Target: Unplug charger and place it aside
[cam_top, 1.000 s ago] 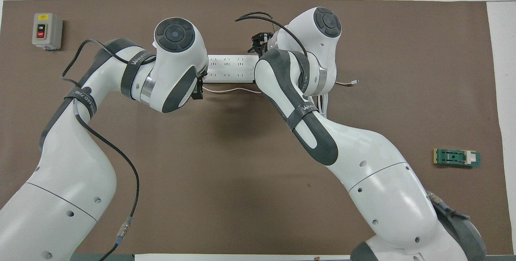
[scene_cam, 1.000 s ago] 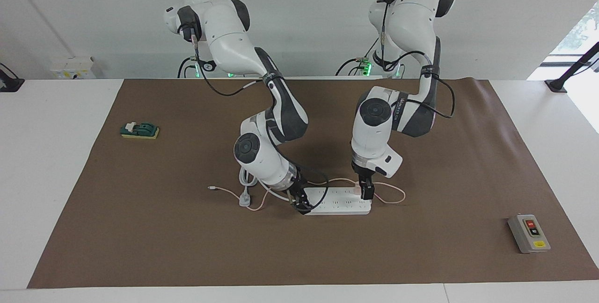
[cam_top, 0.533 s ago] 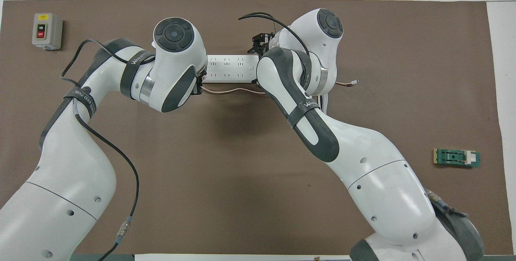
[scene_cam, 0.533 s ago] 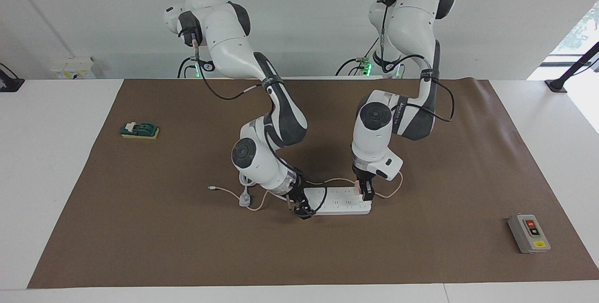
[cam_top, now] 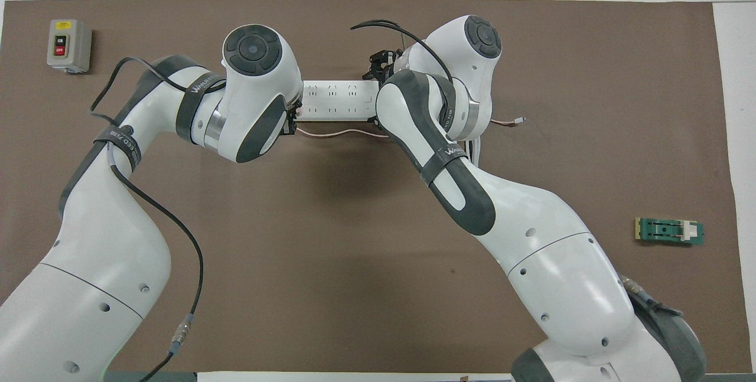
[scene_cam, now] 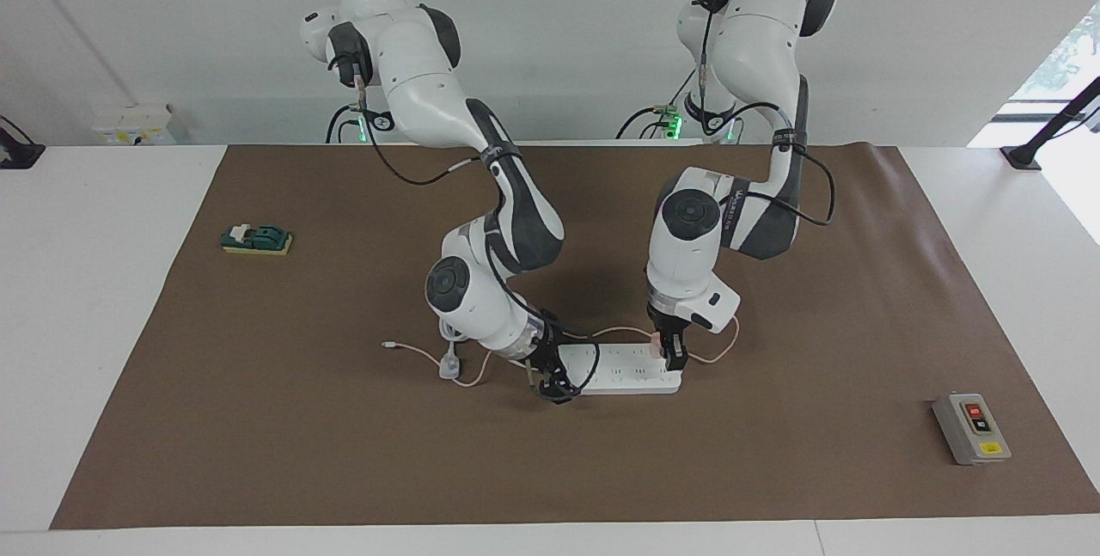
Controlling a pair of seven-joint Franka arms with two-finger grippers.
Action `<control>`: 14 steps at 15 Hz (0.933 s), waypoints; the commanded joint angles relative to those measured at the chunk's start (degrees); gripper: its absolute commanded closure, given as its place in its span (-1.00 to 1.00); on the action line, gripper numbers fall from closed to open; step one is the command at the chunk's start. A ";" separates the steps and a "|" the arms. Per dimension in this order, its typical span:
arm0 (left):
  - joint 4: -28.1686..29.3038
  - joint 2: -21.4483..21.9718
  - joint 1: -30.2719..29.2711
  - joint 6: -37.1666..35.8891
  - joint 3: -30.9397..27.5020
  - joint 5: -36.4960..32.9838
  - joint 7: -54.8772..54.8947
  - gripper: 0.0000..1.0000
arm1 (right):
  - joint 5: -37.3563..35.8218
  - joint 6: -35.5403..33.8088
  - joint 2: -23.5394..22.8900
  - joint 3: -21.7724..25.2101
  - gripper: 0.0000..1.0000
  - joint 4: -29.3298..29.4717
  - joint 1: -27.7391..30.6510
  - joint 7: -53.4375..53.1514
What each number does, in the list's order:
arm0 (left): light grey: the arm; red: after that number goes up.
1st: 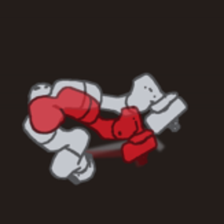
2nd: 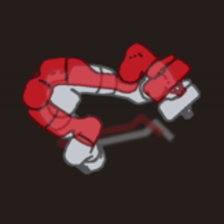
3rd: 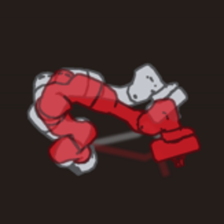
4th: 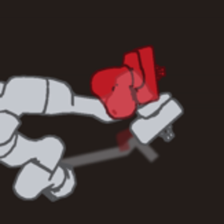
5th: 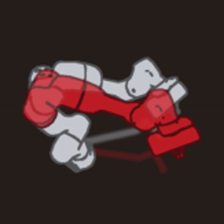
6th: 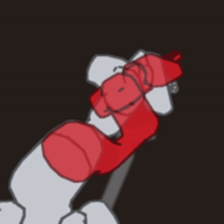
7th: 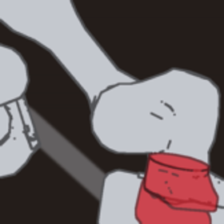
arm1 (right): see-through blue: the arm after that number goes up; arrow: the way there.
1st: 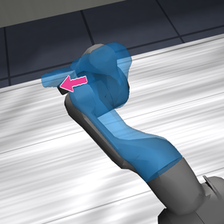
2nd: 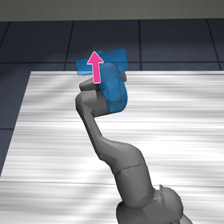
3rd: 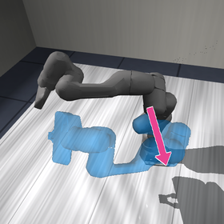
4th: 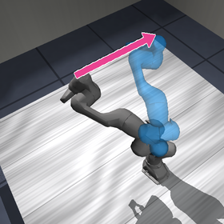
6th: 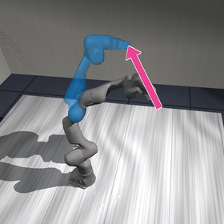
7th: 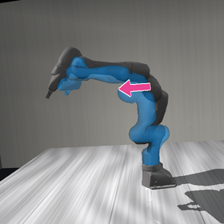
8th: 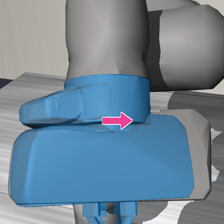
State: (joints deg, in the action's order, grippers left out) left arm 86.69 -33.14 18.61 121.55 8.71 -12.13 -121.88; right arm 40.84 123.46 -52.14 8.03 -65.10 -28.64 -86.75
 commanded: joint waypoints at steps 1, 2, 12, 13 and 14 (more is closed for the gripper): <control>-0.65 -1.40 0.63 -0.53 -0.28 -0.62 -0.99 1.00 | 1.08 1.87 -1.47 -0.56 -0.30 1.55 0.52 -1.06; -0.65 -1.40 0.63 -0.53 -0.28 -0.62 -0.90 1.00 | 1.08 1.87 -1.47 -0.56 -0.11 1.64 0.52 -1.06; -3.02 -1.75 0.11 -1.05 -0.19 -0.70 -0.11 1.00 | 1.17 2.31 -1.47 -0.47 0.42 1.47 0.43 -0.97; -3.19 -1.75 0.19 -1.84 -0.19 -0.79 0.33 1.00 | 1.17 2.31 -1.47 -0.47 0.42 1.47 0.43 -0.97; -3.89 -1.75 0.11 -2.98 -0.19 -0.71 0.94 1.00 | 1.17 2.31 -1.47 -0.47 0.42 1.47 0.34 -0.97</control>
State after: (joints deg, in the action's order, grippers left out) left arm 86.28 -33.30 18.61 121.14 8.75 -12.13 -121.62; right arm 40.93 123.26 -52.11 8.04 -65.12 -28.60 -87.35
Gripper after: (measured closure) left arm 0.648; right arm 0.066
